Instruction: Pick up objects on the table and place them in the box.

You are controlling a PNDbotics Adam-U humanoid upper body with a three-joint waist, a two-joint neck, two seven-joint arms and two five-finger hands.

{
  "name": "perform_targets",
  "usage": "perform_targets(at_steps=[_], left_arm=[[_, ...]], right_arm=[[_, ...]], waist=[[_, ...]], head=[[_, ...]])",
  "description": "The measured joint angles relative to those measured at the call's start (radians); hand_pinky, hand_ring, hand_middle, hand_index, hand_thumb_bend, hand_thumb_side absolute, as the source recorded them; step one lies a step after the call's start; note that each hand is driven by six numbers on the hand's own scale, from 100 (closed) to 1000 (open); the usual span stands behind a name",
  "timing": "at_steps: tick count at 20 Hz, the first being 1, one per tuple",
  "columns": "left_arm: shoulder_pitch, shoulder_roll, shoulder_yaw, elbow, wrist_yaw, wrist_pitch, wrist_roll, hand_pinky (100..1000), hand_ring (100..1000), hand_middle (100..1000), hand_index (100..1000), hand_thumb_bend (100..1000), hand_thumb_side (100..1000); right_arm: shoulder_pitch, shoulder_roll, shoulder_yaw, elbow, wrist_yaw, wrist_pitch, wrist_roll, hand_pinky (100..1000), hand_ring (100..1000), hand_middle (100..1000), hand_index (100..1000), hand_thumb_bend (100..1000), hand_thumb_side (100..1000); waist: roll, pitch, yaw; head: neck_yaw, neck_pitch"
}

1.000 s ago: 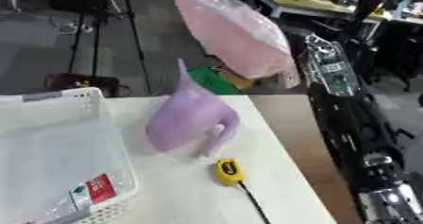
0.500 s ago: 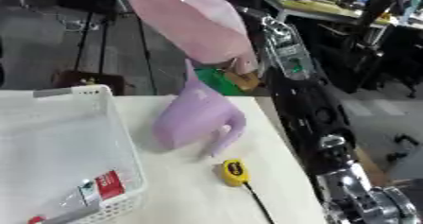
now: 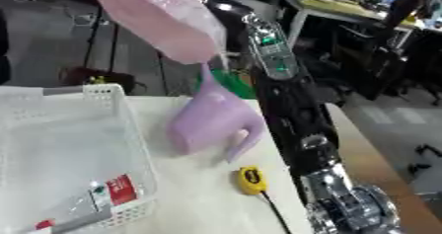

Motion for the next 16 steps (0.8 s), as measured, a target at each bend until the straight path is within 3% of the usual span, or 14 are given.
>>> perform_targets(at_steps=[7, 16], left_arm=[[-0.019, 0.0, -0.005, 0.0, 0.003, -0.003, 0.008, 912, 952, 883, 786, 122, 1000], [-0.044, 0.0, -0.006, 0.0, -0.004, -0.016, 0.021, 908, 948, 880, 786, 129, 1000]], right_arm=[[-0.019, 0.042, -0.038, 0.015, 0.1, -0.016, -0.001, 100, 457, 184, 304, 100, 652], [-0.029, 0.099, -0.077, 0.014, 0.226, -0.053, 0.0, 100, 456, 182, 303, 100, 650]], waist=[[-0.009, 0.027, 0.039], [-0.016, 0.036, 0.08]], head=[[-0.028, -0.013], [-0.067, -0.026]])
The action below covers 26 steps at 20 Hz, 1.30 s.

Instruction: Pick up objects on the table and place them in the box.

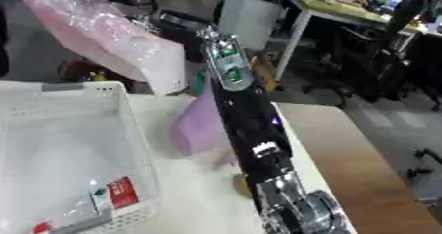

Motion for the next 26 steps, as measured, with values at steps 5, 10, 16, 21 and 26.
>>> perform_targets(at_steps=[5, 10, 16, 21, 26], left_arm=[[-0.009, 0.0, -0.002, 0.0, -0.008, -0.008, 0.008, 905, 945, 878, 786, 136, 1000], [-0.014, 0.0, -0.005, 0.0, -0.017, -0.012, 0.012, 904, 943, 877, 787, 139, 1000], [-0.019, 0.0, -0.005, 0.0, -0.021, -0.013, 0.014, 904, 943, 877, 787, 140, 1000], [-0.027, -0.001, -0.006, 0.0, -0.022, -0.013, 0.013, 903, 942, 876, 787, 141, 1000], [-0.03, -0.003, -0.009, 0.0, -0.022, -0.017, 0.009, 901, 941, 875, 787, 144, 1000]], right_arm=[[0.019, 0.044, -0.032, -0.038, 0.079, 0.005, -0.011, 100, 474, 181, 302, 100, 643], [0.066, 0.052, -0.061, -0.097, 0.142, 0.003, -0.079, 100, 499, 198, 319, 100, 605], [0.091, 0.098, -0.074, -0.152, 0.248, -0.033, -0.154, 100, 504, 205, 326, 100, 582], [0.107, 0.121, -0.073, -0.166, 0.333, -0.087, -0.209, 100, 504, 205, 327, 100, 576], [0.108, 0.132, -0.07, -0.154, 0.385, -0.13, -0.24, 100, 505, 207, 328, 100, 570]], waist=[[-0.001, 0.0, 0.003], [-0.001, 0.0, 0.012], [-0.001, 0.0, 0.016], [-0.001, 0.0, 0.027], [-0.003, 0.002, 0.041]], head=[[-0.01, -0.001], [-0.01, -0.002], [-0.011, -0.009], [-0.015, -0.009], [-0.028, -0.009]])
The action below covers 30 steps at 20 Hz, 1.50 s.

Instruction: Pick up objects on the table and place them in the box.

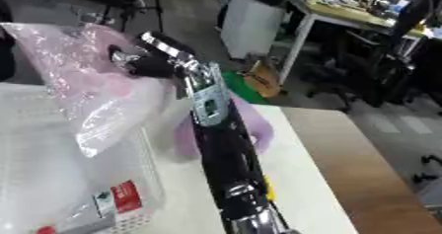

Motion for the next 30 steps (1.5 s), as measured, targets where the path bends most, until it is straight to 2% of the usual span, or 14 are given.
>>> perform_targets(at_steps=[5, 9, 12, 15, 16, 19, 20, 22, 23, 25, 30], left_arm=[[-0.006, -0.006, -0.003, 0.0, 0.0, -0.006, -0.005, 901, 940, 875, 787, 145, 1000], [-0.009, -0.007, -0.003, 0.0, -0.002, -0.01, -0.008, 900, 939, 874, 787, 152, 1000], [-0.014, -0.007, -0.003, 0.0, -0.003, -0.015, -0.008, 900, 939, 873, 787, 156, 1000], [-0.015, -0.01, -0.003, 0.0, -0.004, -0.019, -0.009, 899, 938, 873, 787, 158, 1000], [-0.015, -0.011, -0.003, 0.0, -0.005, -0.02, -0.008, 899, 937, 872, 787, 163, 1000], [-0.016, -0.014, -0.003, 0.0, -0.009, -0.026, -0.007, 898, 933, 871, 787, 170, 1000], [-0.017, -0.014, -0.003, 0.0, -0.011, -0.028, -0.008, 898, 933, 871, 787, 170, 1000], [-0.019, -0.015, -0.003, 0.0, -0.013, -0.031, -0.007, 897, 908, 871, 787, 173, 1000], [-0.021, -0.015, -0.003, 0.0, -0.013, -0.034, -0.007, 897, 889, 871, 788, 178, 1000], [-0.022, -0.015, -0.003, 0.0, -0.015, -0.038, -0.007, 897, 889, 871, 788, 179, 1000], [-0.022, -0.015, -0.003, 0.0, -0.02, -0.043, -0.006, 897, 889, 871, 788, 180, 1000]], right_arm=[[0.0, 0.009, 0.012, 0.031, 0.04, -0.046, -0.027, 100, 505, 209, 329, 100, 568], [0.005, 0.016, 0.025, 0.048, 0.061, -0.079, -0.042, 100, 517, 256, 360, 100, 591], [0.009, 0.026, 0.039, 0.057, 0.064, -0.105, -0.035, 100, 552, 305, 424, 100, 725], [0.01, 0.033, 0.054, 0.063, 0.056, -0.125, 0.003, 102, 558, 314, 435, 100, 757], [0.012, 0.033, 0.057, 0.063, 0.051, -0.128, 0.018, 154, 612, 367, 497, 100, 886], [0.014, 0.036, 0.068, 0.063, 0.028, -0.138, 0.072, 217, 683, 429, 554, 100, 989], [0.014, 0.038, 0.072, 0.063, 0.02, -0.143, 0.092, 217, 683, 429, 554, 100, 989], [0.016, 0.04, 0.078, 0.064, 0.003, -0.151, 0.132, 266, 737, 476, 593, 100, 1000], [0.017, 0.04, 0.08, 0.066, -0.006, -0.154, 0.15, 327, 782, 524, 636, 100, 1000], [0.017, 0.04, 0.084, 0.067, -0.024, -0.156, 0.178, 348, 796, 540, 650, 100, 1000], [0.017, 0.04, 0.087, 0.068, -0.044, -0.144, 0.191, 401, 834, 591, 677, 100, 1000]], waist=[[-0.005, 0.002, 0.007], [-0.007, 0.004, 0.014], [-0.011, 0.005, 0.015], [-0.013, 0.005, 0.017], [-0.013, 0.005, 0.018], [-0.018, 0.005, 0.022], [-0.02, 0.005, 0.022], [-0.021, 0.005, 0.024], [-0.021, 0.005, 0.024], [-0.024, 0.005, 0.024], [-0.026, 0.004, 0.021]], head=[[-0.005, 0.0], [-0.006, 0.0], [-0.006, 0.0], [-0.006, 0.0], [-0.006, 0.0], [-0.009, 0.001], [-0.009, 0.001], [-0.009, 0.001], [-0.009, 0.001], [-0.009, 0.001], [-0.008, 0.001]])
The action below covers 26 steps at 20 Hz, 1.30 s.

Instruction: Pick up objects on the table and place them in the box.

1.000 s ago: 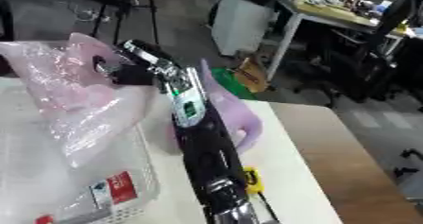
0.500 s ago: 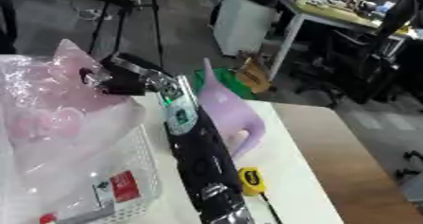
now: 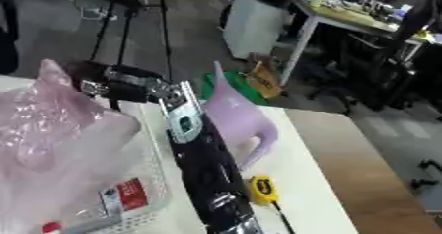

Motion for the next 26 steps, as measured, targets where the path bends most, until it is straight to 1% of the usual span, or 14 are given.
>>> perform_targets(at_steps=[1, 5, 9, 14, 20, 22, 23, 26], left_arm=[[0.0, 0.0, 0.0, 0.0, 0.0, -0.001, 0.0, 898, 890, 872, 788, 179, 1000], [0.0, 0.0, 0.0, 0.0, 0.0, -0.003, 0.001, 898, 890, 872, 789, 177, 1000], [0.0, 0.0, 0.0, 0.0, 0.0, -0.002, 0.001, 899, 891, 873, 789, 175, 1000], [0.0, 0.0, 0.0, 0.0, 0.0, 0.0, 0.003, 898, 891, 872, 788, 170, 1000], [0.0, 0.0, 0.001, 0.0, 0.0, 0.005, 0.003, 898, 891, 872, 788, 171, 1000], [0.002, 0.0, 0.001, 0.0, 0.0, 0.007, 0.004, 898, 890, 871, 788, 167, 1000], [0.005, 0.0, 0.002, 0.0, 0.0, 0.009, 0.004, 898, 891, 871, 788, 166, 1000], [0.013, 0.0, 0.008, 0.0, -0.001, 0.017, 0.008, 897, 891, 871, 788, 166, 1000]], right_arm=[[0.0, 0.0, 0.0, 0.0, 0.0, 0.0, 0.0, 418, 846, 611, 685, 100, 1000], [0.0, -0.002, -0.006, 0.0, 0.004, -0.011, -0.011, 421, 845, 611, 684, 100, 1000], [0.0, -0.005, -0.011, -0.001, 0.027, -0.033, -0.039, 427, 841, 609, 684, 100, 1000], [0.0, -0.01, -0.012, -0.009, 0.059, -0.057, -0.109, 431, 841, 614, 678, 100, 1000], [-0.001, -0.022, -0.012, -0.031, 0.074, -0.064, -0.2, 422, 837, 609, 674, 100, 1000], [-0.002, -0.039, -0.013, -0.054, 0.051, -0.057, -0.23, 410, 832, 599, 667, 100, 1000], [-0.002, -0.053, -0.016, -0.073, 0.021, -0.048, -0.245, 402, 829, 594, 664, 100, 1000], [0.003, -0.111, -0.017, -0.153, -0.126, -0.002, -0.275, 396, 829, 592, 662, 100, 1000]], waist=[[0.0, 0.0, 0.0], [0.0, 0.0, -0.002], [0.001, 0.0, -0.007], [0.005, 0.0, -0.008], [0.013, 0.0, -0.017], [0.019, 0.0, -0.031], [0.023, -0.001, -0.039], [0.035, -0.012, -0.062]], head=[[0.0, 0.0], [0.0, 0.0], [-0.001, 0.0], [-0.005, 0.0], [-0.011, 0.0], [-0.008, 0.0], [-0.003, 0.0], [0.025, 0.0]])
